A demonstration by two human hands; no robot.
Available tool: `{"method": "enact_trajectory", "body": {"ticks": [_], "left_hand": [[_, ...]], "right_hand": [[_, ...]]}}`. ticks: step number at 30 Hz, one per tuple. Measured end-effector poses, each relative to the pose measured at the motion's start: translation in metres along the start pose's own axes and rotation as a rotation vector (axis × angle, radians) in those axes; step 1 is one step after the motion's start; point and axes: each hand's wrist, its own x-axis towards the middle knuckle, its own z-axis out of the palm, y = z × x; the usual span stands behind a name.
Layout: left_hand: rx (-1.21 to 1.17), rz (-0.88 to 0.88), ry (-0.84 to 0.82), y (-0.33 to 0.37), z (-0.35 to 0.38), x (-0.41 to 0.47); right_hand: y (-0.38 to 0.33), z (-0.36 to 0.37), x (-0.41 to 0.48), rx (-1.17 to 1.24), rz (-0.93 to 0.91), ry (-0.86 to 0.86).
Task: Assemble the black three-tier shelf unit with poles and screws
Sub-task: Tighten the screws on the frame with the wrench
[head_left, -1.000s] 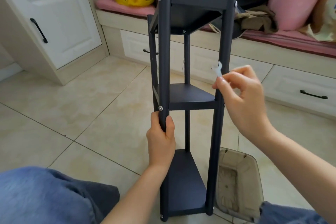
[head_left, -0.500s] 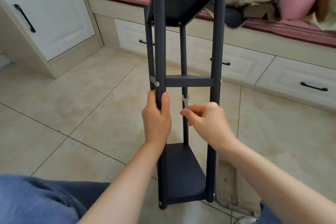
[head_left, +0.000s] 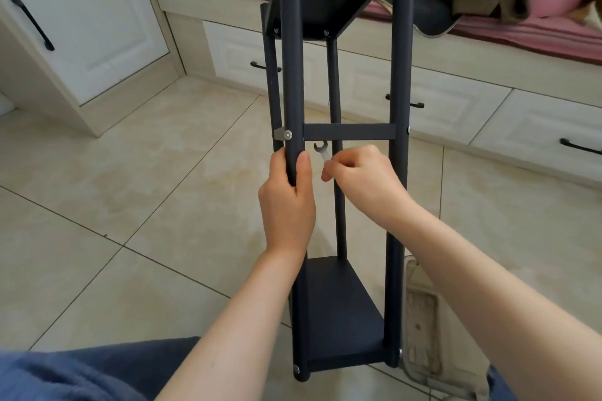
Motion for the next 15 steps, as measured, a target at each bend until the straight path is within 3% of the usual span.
{"method": "enact_trajectory", "body": {"ticks": [15], "left_hand": [[0.025,0.024,0.029,-0.002,0.004,0.007]], "right_hand": [[-0.005,0.009,0.018,0.005,-0.076,0.039]]}}
